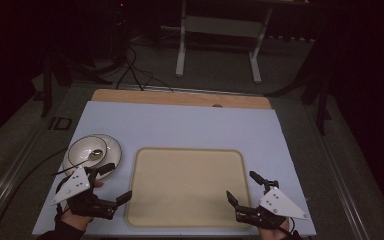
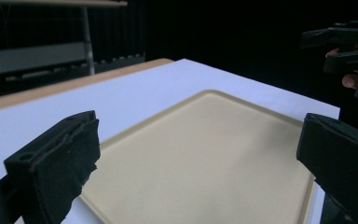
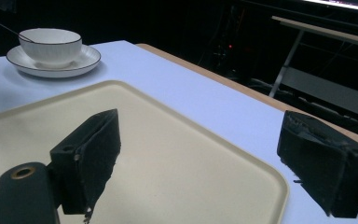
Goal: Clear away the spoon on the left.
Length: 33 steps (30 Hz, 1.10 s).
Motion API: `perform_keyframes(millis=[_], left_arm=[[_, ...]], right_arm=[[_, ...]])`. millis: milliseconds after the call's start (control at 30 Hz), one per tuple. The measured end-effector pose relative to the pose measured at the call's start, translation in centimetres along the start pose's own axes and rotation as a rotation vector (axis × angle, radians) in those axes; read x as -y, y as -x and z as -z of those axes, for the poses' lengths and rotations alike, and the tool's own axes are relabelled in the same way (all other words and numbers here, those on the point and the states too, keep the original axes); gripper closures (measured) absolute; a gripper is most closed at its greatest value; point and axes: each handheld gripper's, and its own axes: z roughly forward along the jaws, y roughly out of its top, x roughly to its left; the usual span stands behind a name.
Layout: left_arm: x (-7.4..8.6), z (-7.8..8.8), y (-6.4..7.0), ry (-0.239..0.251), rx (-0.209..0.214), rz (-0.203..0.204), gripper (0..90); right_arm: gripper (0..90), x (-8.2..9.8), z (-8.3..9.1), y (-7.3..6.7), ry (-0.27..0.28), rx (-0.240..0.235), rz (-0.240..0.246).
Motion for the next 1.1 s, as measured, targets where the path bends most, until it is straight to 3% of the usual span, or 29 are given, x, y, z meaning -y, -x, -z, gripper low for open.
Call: perform_keyframes(millis=[133,233,500,633,767,933,1100], left_arm=[[0.0,-0.4,0.4,-0.074,-0.028,-0.035,0.1],[-0.2,-0.5,0.8,-0.088,0.009,-0.041,0.1],[-0.1,-1.2,1.5,-0.139,0.087,-0.041,0.1],[-0.5,-1.8,2.4,-0.183,0.138,-0.057,0.0],[-1.2,-2.3,3.3,-0.187,0.187,-0.050,0.1],[-2.8,-2.8,4.5,-0.196,0.242,-0.092,0.2],[-4.8,-2.6,4.6,-0.174,0.223,-0.136,1.4]], right_arm=[[13.4,0.0,-0.2,-0.2,-0.003,-0.020,0.022],[14.4,0.1,-0.4,-0.3,-0.007,-0.064,0.019],[14.3,-0.3,-0.1,-0.6,0.006,-0.107,0.024],[13.2,-0.4,0.1,-0.4,0.017,-0.133,0.001],[12.7,-0.3,0.3,-0.2,0.031,-0.178,-0.021],[12.7,-0.4,0.2,-0.7,0.033,-0.155,0.001],[12.8,-0.5,0.2,-1.0,0.033,-0.118,0.030]])
